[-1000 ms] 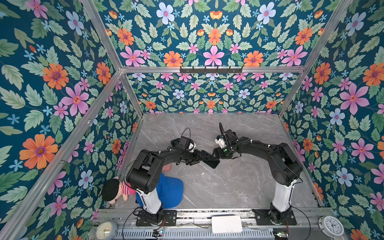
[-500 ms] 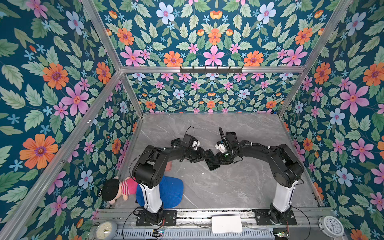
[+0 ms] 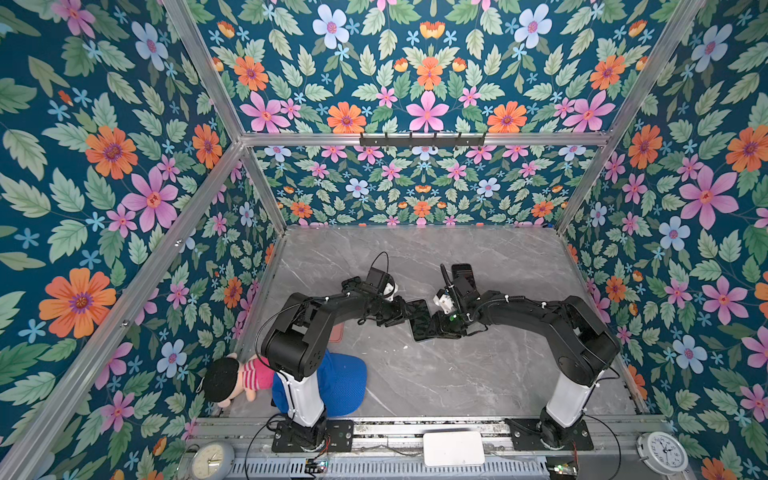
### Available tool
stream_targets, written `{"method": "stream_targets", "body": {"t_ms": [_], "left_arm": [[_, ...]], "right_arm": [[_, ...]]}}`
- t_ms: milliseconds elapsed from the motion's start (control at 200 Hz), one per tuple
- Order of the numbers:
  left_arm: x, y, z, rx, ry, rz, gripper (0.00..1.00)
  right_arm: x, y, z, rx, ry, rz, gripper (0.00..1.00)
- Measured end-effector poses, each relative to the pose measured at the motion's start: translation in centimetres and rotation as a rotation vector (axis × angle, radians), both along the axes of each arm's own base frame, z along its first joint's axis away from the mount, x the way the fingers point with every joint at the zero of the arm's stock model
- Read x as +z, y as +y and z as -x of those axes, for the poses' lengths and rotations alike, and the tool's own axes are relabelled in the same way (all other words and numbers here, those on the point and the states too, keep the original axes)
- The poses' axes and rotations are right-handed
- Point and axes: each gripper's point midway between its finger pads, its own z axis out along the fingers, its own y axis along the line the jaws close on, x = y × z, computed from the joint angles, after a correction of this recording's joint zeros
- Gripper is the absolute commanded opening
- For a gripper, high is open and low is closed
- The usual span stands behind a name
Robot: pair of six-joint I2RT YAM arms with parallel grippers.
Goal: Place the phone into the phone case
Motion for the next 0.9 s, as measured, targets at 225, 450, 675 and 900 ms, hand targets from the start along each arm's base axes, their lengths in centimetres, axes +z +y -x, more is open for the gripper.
{"method": "stream_targets", "body": {"t_ms": [225, 450, 675, 900], "left_arm": [[-0.2, 0.4, 1.8, -0.008, 0.027, -0.032, 0.36], [0.1, -0.2, 5.4, -0.032, 0.081, -0.084, 0.33], [-0.5, 0.0, 6.2, -0.018, 0.118, -0.122, 0.29], [-0.6, -0.2, 5.8, -0.008, 0.131, -0.127, 0.24]], "right_arm": [[0.4, 0.3, 0.4, -0.029, 0.016, -0.016, 0.45], [1.5, -1.1, 0.1, -0.128, -0.021, 0.021, 0.46], [1.3, -1.3, 0.2, -0.149, -0.012, 0.030, 0.46], [1.0, -0.9, 0.4, -0.138, -0.004, 0.025, 0.46]]}}
